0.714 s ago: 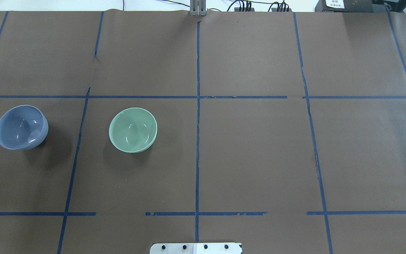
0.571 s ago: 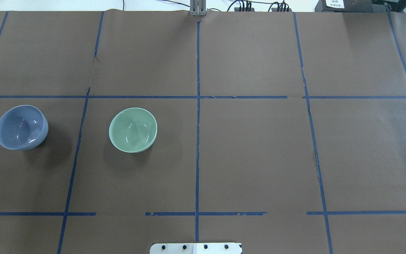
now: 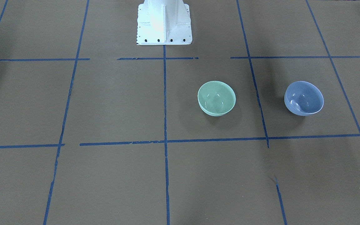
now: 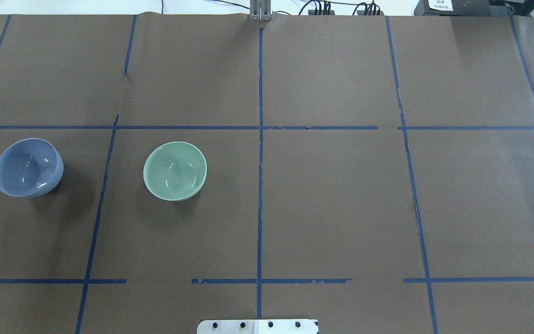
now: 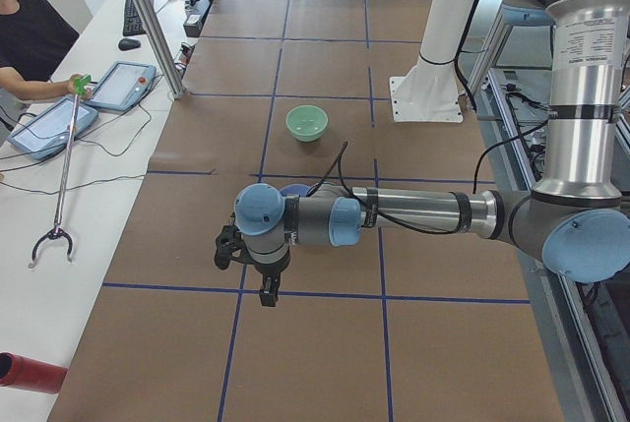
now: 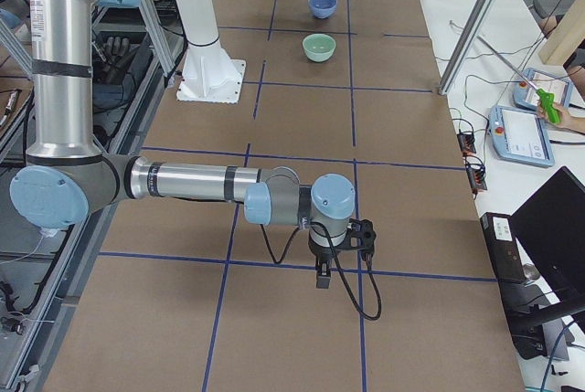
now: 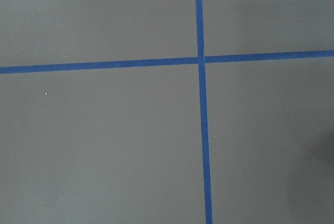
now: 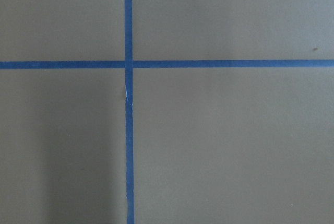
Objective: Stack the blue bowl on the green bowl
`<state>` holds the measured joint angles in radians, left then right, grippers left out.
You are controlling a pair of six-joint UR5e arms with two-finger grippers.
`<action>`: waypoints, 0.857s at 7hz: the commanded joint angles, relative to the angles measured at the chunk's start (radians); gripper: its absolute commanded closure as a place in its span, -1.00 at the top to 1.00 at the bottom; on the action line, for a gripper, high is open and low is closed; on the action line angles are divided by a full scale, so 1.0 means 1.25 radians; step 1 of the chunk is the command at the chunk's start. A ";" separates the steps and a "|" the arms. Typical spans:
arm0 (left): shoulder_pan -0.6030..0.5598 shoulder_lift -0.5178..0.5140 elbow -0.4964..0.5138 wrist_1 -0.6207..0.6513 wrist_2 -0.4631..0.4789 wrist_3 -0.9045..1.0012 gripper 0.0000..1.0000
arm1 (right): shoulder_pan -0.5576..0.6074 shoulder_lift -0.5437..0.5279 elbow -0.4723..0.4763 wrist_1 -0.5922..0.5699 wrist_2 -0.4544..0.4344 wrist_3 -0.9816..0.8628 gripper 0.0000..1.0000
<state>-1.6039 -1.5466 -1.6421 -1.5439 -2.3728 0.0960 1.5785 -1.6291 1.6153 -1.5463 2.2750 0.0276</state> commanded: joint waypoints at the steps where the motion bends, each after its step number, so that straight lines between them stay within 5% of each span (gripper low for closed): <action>1: 0.003 -0.022 -0.012 -0.030 -0.005 -0.008 1.00 | 0.000 0.000 0.000 0.000 0.001 0.000 1.00; 4: 0.079 -0.022 -0.046 -0.037 -0.001 -0.053 1.00 | 0.000 0.000 0.000 -0.001 0.000 0.000 1.00; 6: 0.212 -0.019 -0.106 -0.118 0.028 -0.328 1.00 | 0.000 0.000 0.000 0.000 0.000 0.000 1.00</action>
<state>-1.4314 -1.5718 -1.7382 -1.6297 -2.3635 -0.1185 1.5785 -1.6290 1.6153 -1.5466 2.2749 0.0276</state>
